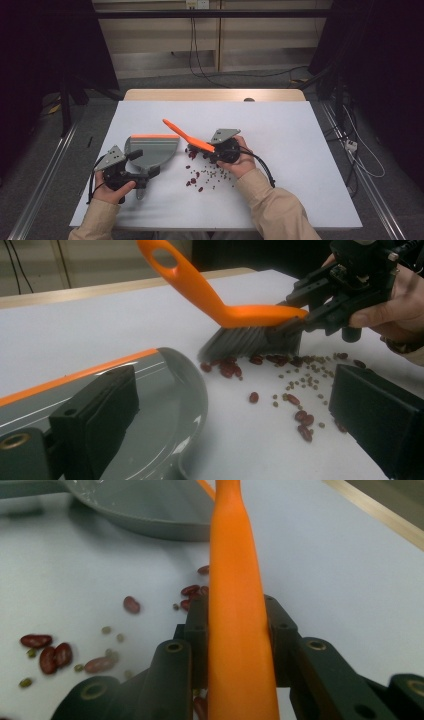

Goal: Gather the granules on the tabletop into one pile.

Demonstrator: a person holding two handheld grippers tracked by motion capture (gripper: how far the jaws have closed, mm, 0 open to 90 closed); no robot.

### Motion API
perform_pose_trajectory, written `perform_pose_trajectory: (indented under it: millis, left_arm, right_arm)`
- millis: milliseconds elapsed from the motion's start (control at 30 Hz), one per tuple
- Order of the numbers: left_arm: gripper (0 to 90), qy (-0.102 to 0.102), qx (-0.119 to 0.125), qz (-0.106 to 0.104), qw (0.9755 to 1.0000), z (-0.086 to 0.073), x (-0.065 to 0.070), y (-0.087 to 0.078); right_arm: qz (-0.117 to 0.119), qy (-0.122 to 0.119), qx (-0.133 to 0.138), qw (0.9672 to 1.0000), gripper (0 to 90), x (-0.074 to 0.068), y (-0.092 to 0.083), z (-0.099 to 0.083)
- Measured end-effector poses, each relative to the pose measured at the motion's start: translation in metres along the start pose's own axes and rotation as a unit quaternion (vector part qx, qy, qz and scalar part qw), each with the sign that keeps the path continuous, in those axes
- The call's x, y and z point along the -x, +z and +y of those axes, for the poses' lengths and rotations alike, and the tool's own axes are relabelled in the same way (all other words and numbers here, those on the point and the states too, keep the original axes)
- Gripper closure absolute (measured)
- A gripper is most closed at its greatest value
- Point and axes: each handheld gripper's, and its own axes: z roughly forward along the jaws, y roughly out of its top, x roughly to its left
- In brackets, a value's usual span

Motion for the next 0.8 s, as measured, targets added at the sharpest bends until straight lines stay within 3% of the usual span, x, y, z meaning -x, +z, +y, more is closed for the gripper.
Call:
perform_pose_trajectory:
  millis: [367, 567, 667, 800]
  left_arm:
    - [5.5, 0.003, -0.004, -0.004, 1.0000, -0.002, 0.002, -0.002]
    - [5.5, 0.002, -0.003, -0.006, 1.0000, -0.001, 0.002, 0.000]
    - [5.5, 0.003, -0.003, -0.007, 1.0000, -0.001, 0.002, 0.000]
    - [5.5, 0.001, -0.004, -0.004, 1.0000, -0.002, 0.001, 0.000]
  right_arm:
    - [0.001, -0.007, -0.013, 0.9999, 71.1, -0.012, -0.018, -0.005]
    - [-0.015, 0.014, 0.012, 0.9997, 71.2, -0.004, -0.028, 0.002]
    - [-0.017, 0.033, 0.027, 0.9989, 71.2, 0.001, -0.025, 0.009]
    - [-0.011, 0.041, 0.031, 0.9986, 71.2, 0.002, -0.007, 0.018]
